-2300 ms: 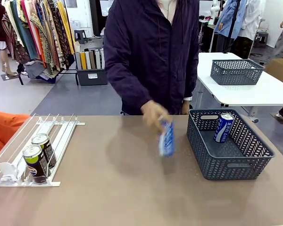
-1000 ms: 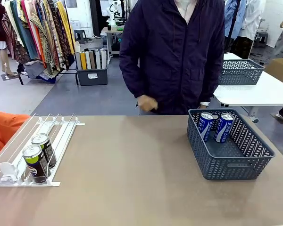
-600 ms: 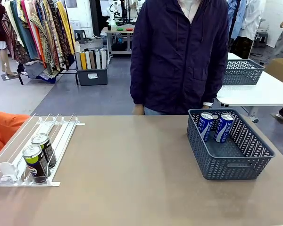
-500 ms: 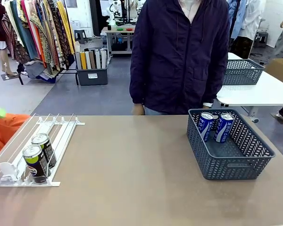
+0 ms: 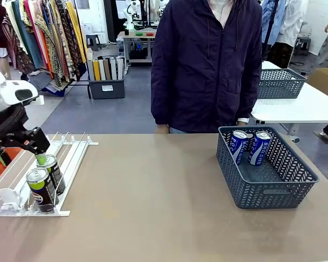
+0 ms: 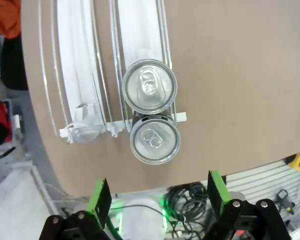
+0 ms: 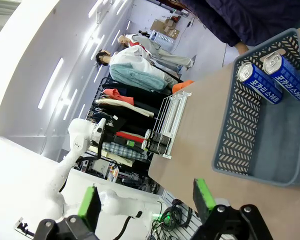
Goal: Retrieve and store the cans from the dispenser.
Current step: Pick up one can from the Automatic Can Dispenser and place it in the middle of the table.
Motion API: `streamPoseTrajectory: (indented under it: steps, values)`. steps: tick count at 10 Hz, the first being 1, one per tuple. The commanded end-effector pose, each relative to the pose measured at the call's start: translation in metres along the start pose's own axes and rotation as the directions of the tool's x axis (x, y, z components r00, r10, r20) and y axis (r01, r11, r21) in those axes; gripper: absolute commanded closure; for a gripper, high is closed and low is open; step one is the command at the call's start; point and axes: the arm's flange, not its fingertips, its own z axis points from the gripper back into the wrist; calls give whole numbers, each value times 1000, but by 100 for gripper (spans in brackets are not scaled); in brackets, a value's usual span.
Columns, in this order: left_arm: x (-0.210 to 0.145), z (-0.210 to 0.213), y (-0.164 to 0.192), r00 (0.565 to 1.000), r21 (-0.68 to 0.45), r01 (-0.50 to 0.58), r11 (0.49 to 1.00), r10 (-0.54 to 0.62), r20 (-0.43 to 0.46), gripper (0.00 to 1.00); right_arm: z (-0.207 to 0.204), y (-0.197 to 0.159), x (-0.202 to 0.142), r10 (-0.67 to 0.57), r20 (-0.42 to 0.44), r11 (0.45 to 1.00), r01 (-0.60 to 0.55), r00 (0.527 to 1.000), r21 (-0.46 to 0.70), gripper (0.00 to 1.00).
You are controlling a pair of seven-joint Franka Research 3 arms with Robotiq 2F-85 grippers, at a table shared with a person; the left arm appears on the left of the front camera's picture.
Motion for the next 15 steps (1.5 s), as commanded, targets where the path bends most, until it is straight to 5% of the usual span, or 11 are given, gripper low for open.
streamPoseTrajectory:
  steps: [1, 7, 15]
  values:
    - [-7, 11, 10, 1000, -65, 14, 998, -13, 18, 0, -2, 3, 4, 7, 23, 1000, -8, 1000, 24, 0]
    - [9, -46, -5, 996, 69, -84, 994, 84, 7, 0, -2, 3, 4, 7, 23, 1000, -8, 1000, 24, 0]
    - [25, -97, 2, 984, 35, -147, 989, 150, -96, 0, -2, 3, 4, 7, 23, 1000, -8, 1000, 24, 0]
